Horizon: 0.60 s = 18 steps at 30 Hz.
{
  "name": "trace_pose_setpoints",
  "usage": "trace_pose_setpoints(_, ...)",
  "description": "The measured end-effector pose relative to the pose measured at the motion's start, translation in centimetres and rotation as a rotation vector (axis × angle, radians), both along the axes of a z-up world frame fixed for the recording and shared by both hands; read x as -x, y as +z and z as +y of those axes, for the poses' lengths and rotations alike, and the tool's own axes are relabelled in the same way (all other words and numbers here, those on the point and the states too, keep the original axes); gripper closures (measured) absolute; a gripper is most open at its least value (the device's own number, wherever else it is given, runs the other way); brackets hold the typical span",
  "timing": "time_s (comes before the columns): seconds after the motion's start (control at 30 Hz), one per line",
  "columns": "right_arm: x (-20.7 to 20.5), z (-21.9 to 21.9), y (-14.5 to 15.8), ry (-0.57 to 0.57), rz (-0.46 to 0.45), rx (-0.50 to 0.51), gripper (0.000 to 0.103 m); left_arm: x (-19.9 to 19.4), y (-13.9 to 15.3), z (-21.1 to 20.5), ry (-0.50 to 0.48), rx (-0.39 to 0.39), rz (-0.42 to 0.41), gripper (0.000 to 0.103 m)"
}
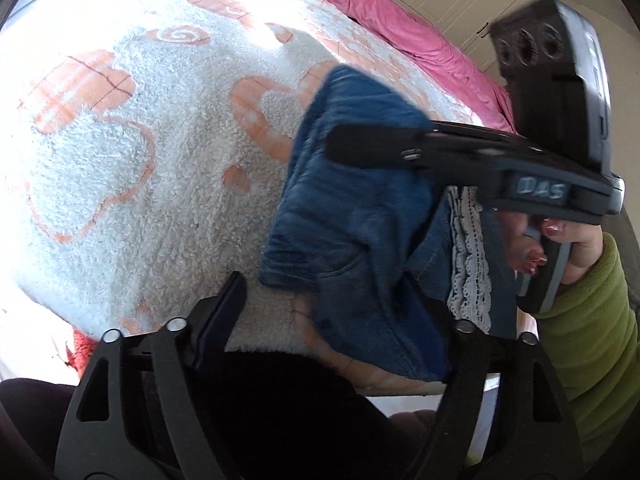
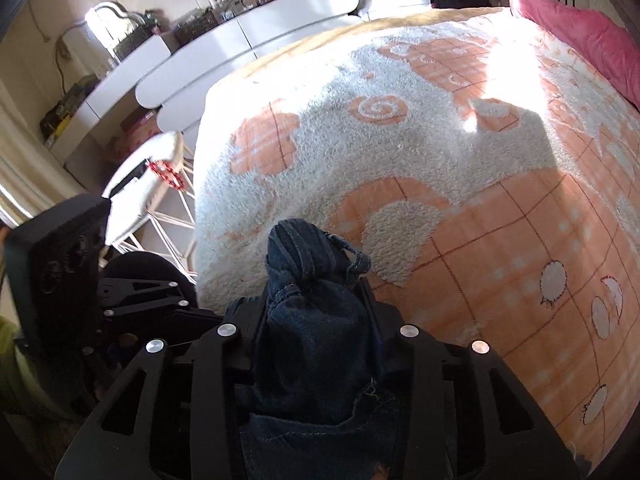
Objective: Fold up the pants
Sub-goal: 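Grasp the elastic waistband with the right gripper and fold it over the lace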
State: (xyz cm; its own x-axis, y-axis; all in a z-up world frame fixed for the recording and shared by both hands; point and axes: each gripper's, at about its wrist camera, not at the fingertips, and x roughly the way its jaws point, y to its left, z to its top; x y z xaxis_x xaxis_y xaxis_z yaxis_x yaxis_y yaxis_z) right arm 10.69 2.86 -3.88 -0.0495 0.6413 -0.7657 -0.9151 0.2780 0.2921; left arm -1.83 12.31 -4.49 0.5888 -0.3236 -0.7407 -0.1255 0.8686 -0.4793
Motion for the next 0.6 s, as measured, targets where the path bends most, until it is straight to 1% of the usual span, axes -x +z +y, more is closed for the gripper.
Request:
trace_pose_setpoints(0.03, 0.0, -0.8, 0.7, -0.001, 0.004, -0.026, 0.069, 0.0, 0.3, -0.2, -0.007, 0.009, -0.006, 0.022)
trace_pose_setpoints(0.1, 0.0, -2.9, 2.1, -0.006, 0.017, -0.083, 0.069, -0.1, 0.7, -1.1, -0.041, 0.055, -0.026, 0.02)
trace_pose_setpoints(0.2, -0.1, -6.0, 3.8, -0.018, 0.04, -0.159, 0.069, -0.6, 0.9, -2.4, -0.077, 0.125, -0.036, 0.019)
trace_pose_setpoints(0.27, 0.0, -8.2, 4.7, -0.024, 0.029, -0.194, 0.069, -0.9, 0.9, -3.0, -0.083, 0.19, -0.039, 0.019)
trace_pose_setpoints(0.3, 0.1, -9.0, 5.0, -0.028, 0.027, -0.205, 0.069, -1.0, 1.2, -3.4, -0.084, 0.233, -0.057, 0.019)
trace_pose_setpoints(0.33, 0.0, -10.2, 5.3, -0.037, 0.025, -0.222, 0.069, -1.2, 1.5, -3.8, -0.092, 0.259, -0.072, 0.019)
trace_pose_setpoints(0.4, -0.1, -12.1, 5.7, -0.057, 0.014, -0.241, 0.069, -1.4, 2.5, -5.4, -0.126, 0.256, -0.091, 0.019)
trace_pose_setpoints(0.5, -0.3, -14.5, 5.8, -0.088, 0.001, -0.257, 0.069, -1.5, 4.2, -7.9, -0.182, 0.216, -0.127, 0.019)
trace_pose_setpoints(0.6, -0.3, -17.0, 5.9, -0.118, -0.003, -0.286, 0.068, -1.4, 5.3, -9.8, -0.211, 0.187, -0.148, 0.019)
